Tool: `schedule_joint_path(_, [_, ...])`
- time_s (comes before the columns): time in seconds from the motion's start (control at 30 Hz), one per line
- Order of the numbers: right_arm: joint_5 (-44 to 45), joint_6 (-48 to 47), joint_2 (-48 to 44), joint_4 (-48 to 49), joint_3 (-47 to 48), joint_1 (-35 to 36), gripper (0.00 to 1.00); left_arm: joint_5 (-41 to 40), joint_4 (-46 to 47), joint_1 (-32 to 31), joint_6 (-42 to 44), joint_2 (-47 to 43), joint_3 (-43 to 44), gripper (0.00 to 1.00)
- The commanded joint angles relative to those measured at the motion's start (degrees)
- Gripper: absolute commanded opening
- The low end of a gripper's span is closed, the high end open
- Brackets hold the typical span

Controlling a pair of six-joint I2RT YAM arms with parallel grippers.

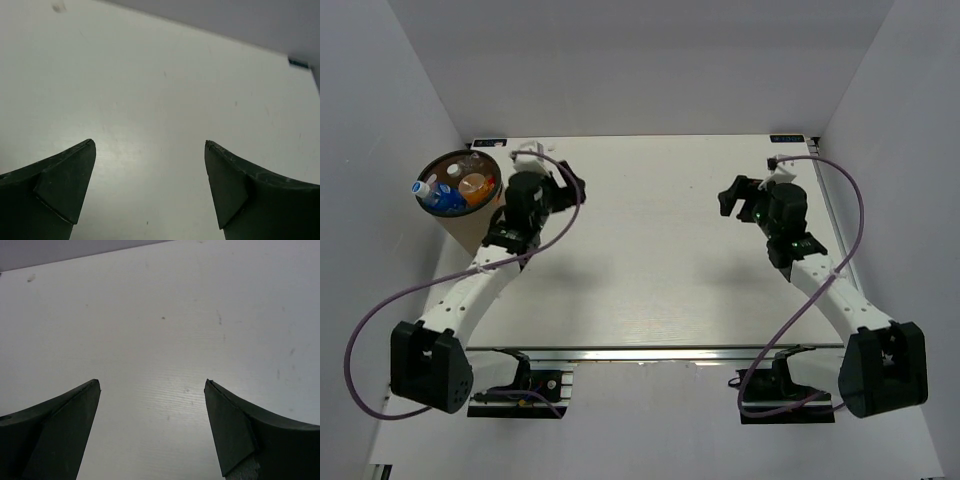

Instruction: Put the plastic bottles in the bin

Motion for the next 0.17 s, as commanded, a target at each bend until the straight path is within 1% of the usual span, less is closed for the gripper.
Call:
schedule_joint_path(0.0, [9.6,-1.0,-4.2,-2.6,-3.3,0.1,0.9,9.6,12.8,-1.4,0.9,-0.1,-5.0,0.98])
schedule_joint_path(0.03, [10.1,-1.0,-4.8,-1.4,-5.2,0.0,0.89,10.1,13.0,-1.8,0.9,1.3,-5.7,0.98])
schedule_joint_path(0.13, [8.8,-1.0,-5.7,0.4,-7.0,0.0,0.9,9.9,12.9,-2.2,0.1,2.7,-6.2,0.98])
